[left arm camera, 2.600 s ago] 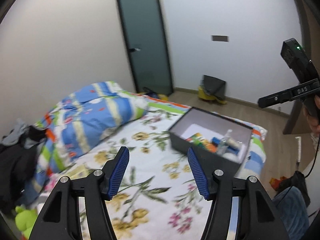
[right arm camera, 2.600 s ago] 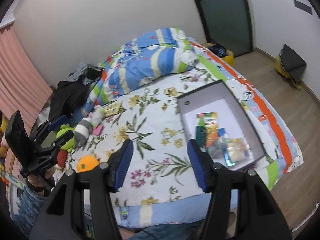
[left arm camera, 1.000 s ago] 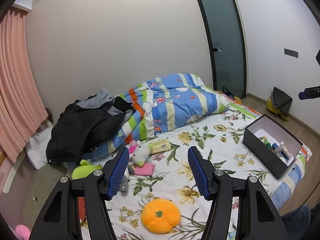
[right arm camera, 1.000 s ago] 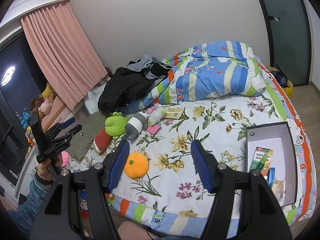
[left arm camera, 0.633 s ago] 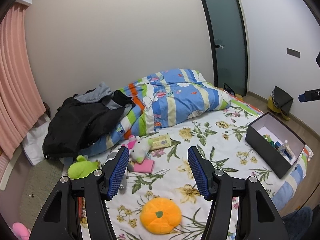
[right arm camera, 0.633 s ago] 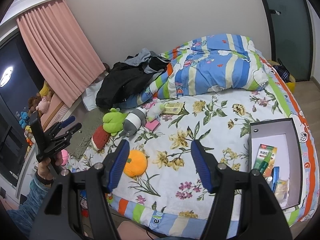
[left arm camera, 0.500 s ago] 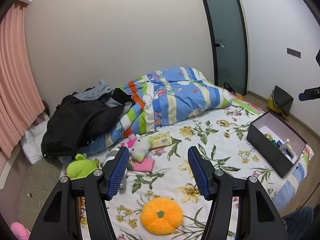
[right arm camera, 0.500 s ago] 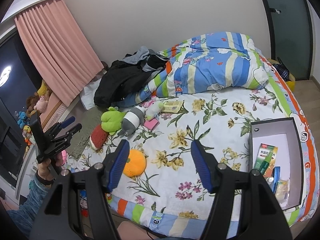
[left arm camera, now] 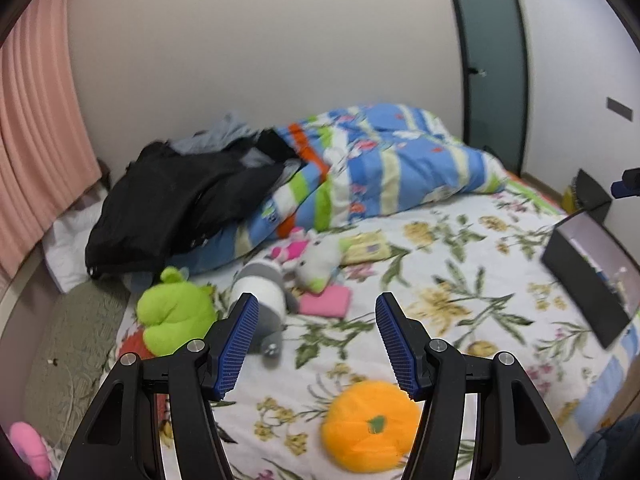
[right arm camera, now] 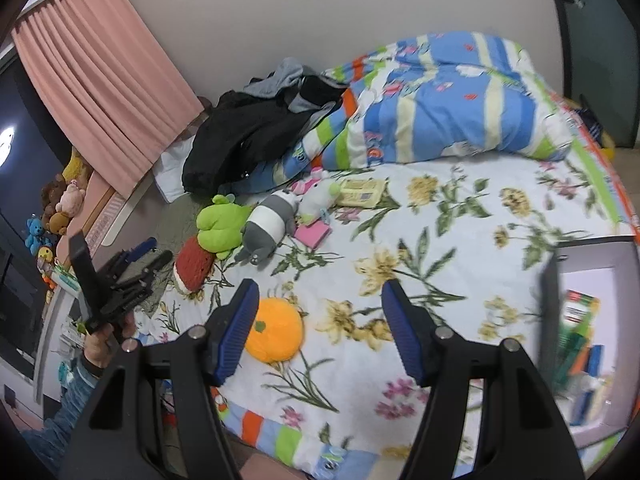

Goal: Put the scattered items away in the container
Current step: 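Move the right tool to the yellow wrapped package and grasp it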

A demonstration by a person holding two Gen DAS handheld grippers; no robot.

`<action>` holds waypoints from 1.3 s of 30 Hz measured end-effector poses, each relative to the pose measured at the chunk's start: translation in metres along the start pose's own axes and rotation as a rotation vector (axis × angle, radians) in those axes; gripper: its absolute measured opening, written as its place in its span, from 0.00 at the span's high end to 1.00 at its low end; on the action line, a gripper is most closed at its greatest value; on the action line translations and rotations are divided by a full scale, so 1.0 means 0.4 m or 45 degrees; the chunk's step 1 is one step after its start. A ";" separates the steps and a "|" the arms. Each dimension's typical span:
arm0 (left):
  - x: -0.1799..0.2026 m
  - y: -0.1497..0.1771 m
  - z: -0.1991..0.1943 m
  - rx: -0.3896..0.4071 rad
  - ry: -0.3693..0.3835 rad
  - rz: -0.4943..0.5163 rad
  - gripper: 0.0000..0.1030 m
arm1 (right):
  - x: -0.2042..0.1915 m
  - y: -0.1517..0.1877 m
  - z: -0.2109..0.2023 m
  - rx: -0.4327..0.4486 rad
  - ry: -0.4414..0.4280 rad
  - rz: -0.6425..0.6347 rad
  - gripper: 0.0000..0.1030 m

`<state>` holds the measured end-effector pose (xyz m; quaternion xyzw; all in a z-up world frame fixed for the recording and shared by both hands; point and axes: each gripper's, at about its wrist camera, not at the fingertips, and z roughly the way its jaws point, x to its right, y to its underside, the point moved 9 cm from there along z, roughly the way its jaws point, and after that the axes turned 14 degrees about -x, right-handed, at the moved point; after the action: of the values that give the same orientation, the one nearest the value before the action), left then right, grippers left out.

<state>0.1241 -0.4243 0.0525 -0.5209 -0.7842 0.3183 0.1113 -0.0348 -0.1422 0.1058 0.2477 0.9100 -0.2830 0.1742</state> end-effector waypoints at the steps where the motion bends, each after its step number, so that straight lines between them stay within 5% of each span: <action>1: -0.015 0.004 0.026 -0.012 -0.008 -0.010 0.40 | -0.007 -0.022 0.047 -0.015 -0.030 0.016 0.38; 11: -0.133 0.032 0.340 -0.122 -0.029 -0.081 0.40 | -0.018 -0.176 0.511 -0.180 -0.229 0.198 0.38; 16: -0.124 -0.018 0.456 -0.088 0.079 -0.117 0.40 | 0.025 -0.246 0.678 -0.182 -0.256 0.289 0.36; 28: -0.042 -0.206 0.689 0.030 0.148 -0.098 0.40 | 0.186 -0.464 0.858 -0.068 -0.208 0.436 0.36; 39: 0.007 -0.172 0.838 0.011 0.162 -0.091 0.40 | 0.377 -0.473 1.057 -0.113 -0.100 0.575 0.36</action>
<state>-0.0983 -0.5677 -0.1646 -0.5112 -0.7923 0.2837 0.1744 -0.1873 -0.4790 -0.2115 0.4260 0.8356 -0.2060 0.2791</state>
